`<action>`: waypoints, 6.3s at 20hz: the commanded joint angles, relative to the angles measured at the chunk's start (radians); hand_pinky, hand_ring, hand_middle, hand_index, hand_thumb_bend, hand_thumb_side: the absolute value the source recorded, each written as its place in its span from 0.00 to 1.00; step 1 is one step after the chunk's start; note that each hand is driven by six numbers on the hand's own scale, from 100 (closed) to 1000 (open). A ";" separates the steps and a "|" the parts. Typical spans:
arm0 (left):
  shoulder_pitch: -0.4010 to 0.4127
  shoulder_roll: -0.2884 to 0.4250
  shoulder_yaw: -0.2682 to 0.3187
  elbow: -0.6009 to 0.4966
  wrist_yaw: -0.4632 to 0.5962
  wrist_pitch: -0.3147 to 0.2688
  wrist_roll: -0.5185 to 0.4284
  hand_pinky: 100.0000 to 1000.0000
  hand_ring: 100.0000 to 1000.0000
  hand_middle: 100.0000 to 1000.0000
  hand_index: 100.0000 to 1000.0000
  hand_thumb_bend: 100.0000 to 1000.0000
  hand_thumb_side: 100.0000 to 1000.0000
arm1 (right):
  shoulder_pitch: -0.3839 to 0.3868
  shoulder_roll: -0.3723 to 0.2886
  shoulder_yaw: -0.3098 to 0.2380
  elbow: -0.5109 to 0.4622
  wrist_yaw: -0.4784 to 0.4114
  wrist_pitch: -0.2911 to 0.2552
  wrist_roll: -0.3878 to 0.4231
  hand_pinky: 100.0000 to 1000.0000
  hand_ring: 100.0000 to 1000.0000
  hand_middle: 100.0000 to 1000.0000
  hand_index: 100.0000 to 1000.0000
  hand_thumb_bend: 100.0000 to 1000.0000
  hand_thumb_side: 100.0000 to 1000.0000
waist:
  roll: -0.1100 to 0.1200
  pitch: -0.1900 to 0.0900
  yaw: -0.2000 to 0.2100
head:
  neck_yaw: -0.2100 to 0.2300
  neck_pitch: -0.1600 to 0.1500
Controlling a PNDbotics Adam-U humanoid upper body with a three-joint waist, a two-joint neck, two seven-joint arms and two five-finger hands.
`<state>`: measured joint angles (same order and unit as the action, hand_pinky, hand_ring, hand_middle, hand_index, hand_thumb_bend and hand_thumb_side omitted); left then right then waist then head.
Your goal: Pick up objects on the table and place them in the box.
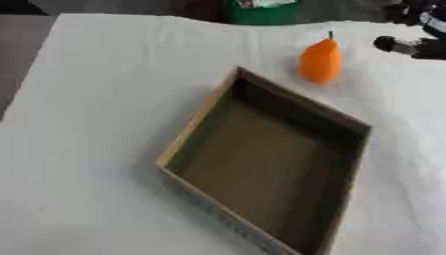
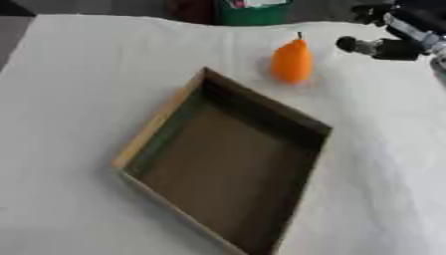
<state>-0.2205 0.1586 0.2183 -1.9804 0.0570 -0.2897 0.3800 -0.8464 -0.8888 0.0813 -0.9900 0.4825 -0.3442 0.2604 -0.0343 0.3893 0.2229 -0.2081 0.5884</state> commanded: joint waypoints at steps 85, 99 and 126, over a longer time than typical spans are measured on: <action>-0.001 0.042 0.032 -0.020 0.017 -0.047 0.173 0.36 0.54 0.62 0.61 0.00 0.69 | -0.029 -0.074 0.316 -0.973 -0.204 0.155 0.197 0.69 0.74 0.57 0.69 0.00 0.37 | 0.011 -0.109 -0.027 | -0.036 0.073; -0.015 0.040 0.014 -0.020 0.009 -0.047 0.152 0.36 0.54 0.62 0.61 0.00 0.69 | 0.004 -0.004 0.454 -1.010 -0.064 0.107 0.348 0.68 0.75 0.59 0.69 0.00 0.39 | 0.008 -0.111 -0.028 | -0.025 0.066; -0.012 0.023 0.004 -0.020 0.023 -0.038 0.118 0.36 0.54 0.62 0.61 0.00 0.69 | 0.085 -0.041 0.438 -0.965 0.074 -0.037 0.627 0.85 0.98 0.92 1.00 0.75 0.49 | 0.015 -0.102 -0.030 | -0.032 0.067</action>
<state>-0.2290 0.1744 0.2239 -1.9805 0.0756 -0.3263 0.5031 -0.7518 -0.8874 0.5504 -1.9248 0.5684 -0.3218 0.8345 -0.0233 0.3084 0.1932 -0.2432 0.6557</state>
